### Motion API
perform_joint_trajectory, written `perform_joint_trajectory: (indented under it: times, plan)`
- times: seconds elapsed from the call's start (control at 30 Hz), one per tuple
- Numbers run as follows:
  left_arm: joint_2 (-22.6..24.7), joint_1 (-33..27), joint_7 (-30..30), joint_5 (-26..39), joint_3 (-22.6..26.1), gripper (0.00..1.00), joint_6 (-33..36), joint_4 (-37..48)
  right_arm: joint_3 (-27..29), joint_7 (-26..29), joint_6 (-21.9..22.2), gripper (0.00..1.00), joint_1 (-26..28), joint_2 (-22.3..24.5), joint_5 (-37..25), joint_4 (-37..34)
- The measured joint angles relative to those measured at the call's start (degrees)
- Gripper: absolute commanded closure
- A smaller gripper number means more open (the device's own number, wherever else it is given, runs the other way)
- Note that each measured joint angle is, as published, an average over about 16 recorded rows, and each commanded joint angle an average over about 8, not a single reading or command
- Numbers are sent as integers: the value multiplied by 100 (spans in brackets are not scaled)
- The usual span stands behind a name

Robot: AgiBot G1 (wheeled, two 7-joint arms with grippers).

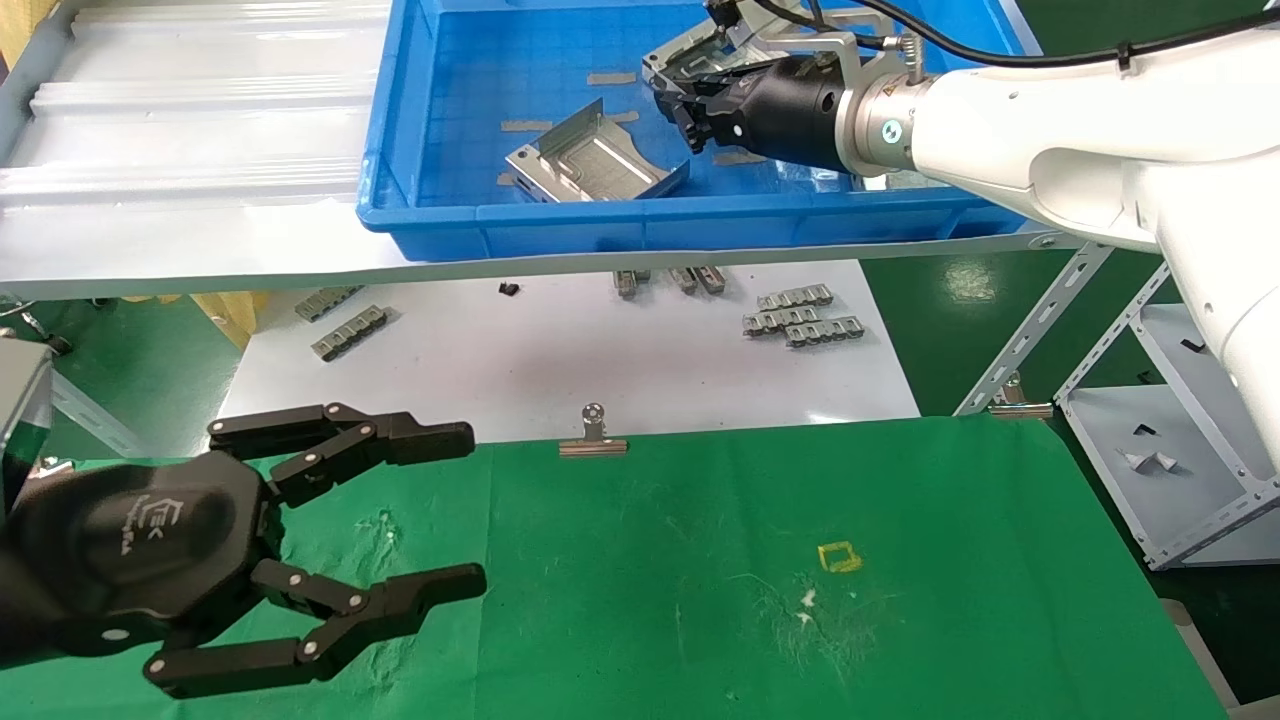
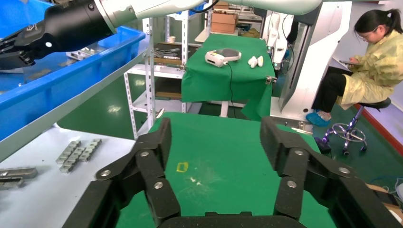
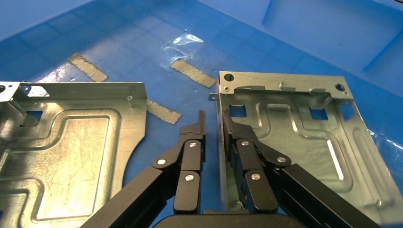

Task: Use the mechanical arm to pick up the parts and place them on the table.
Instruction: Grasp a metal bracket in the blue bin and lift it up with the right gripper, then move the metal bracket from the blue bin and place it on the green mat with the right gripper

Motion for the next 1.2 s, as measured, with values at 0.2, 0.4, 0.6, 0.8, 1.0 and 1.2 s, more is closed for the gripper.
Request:
perform_joint_trajectory:
  times: [0.2, 0.4, 0.6, 0.8, 1.0, 1.2]
  plan:
    - [0, 0, 0, 0, 0, 0, 0, 0, -90, -73, 11, 100, 95, 28, 192, -11]
    - [0, 0, 0, 0, 0, 0, 0, 0, -59, -268, -28, 100, 304, 110, 419, -91]
    - [0, 0, 0, 0, 0, 0, 0, 0, 39, -595, -706, 100, 542, 404, 669, -62]
    - [0, 0, 0, 0, 0, 0, 0, 0, 107, -992, -2325, 100, 726, 913, 931, 136]
    - [0, 0, 0, 0, 0, 0, 0, 0, 2, -1325, -4113, 100, 783, 1520, 1190, 575]
    - [0, 0, 0, 0, 0, 0, 0, 0, -412, -1375, -5083, 100, 590, 2267, 1635, 1552]
